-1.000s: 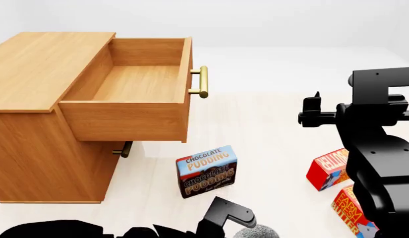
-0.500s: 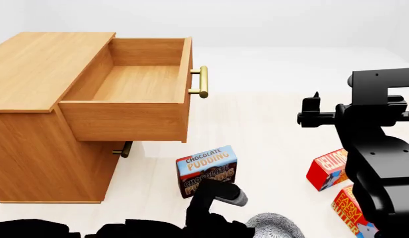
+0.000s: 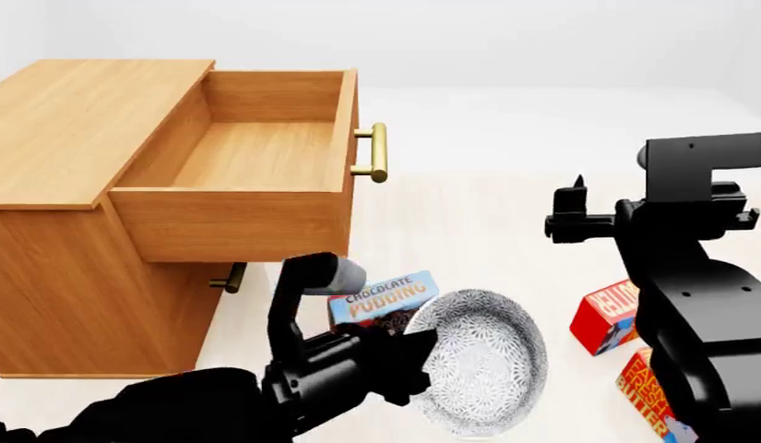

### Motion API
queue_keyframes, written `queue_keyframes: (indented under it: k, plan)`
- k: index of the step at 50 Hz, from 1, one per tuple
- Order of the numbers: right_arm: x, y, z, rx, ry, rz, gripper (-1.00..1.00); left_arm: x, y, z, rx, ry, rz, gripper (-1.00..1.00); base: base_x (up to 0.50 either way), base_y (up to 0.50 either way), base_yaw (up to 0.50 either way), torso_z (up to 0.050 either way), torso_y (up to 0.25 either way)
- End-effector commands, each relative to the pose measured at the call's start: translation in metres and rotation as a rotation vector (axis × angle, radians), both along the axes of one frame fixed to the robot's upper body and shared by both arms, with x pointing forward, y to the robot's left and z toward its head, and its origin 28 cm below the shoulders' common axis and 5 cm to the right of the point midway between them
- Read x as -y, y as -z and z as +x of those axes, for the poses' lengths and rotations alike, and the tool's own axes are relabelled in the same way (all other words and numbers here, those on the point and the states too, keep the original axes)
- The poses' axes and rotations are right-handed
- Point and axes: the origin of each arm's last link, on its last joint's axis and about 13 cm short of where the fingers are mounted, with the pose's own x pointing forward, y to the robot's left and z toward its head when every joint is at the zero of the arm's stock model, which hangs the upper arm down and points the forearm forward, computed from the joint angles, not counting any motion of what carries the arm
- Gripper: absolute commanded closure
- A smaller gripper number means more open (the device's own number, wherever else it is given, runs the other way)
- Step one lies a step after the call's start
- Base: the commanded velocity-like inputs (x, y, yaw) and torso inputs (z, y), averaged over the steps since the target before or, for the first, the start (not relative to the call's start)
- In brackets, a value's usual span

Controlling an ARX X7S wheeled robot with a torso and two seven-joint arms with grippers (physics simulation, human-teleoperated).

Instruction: Put the bowl in the top drawer of the cabinet.

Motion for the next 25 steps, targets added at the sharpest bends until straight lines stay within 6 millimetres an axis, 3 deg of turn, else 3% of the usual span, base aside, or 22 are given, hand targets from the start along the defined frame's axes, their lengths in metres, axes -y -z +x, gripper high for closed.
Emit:
queue_keyframes:
  k: [1,11,25]
  plan:
    - [-0.004,0.006,-0.003,0.0,-0.029,0.006,-1.0,-0.021,-0.025,0.002,0.114,-0.078,-0.007,1.0,0.0,0.0,0.0,0.0,0.0]
    - [-0.012,0.018,-0.005,-0.011,-0.075,0.014,-1.0,-0.04,-0.043,0.016,0.14,-0.186,0.047,1.0,0.0,0.0,0.0,0.0,0.0]
    - [-0.021,0.045,-0.003,-0.043,-0.138,0.049,-1.0,-0.056,-0.076,0.011,0.145,-0.252,0.061,1.0,0.0,0.0,0.0,0.0,0.0]
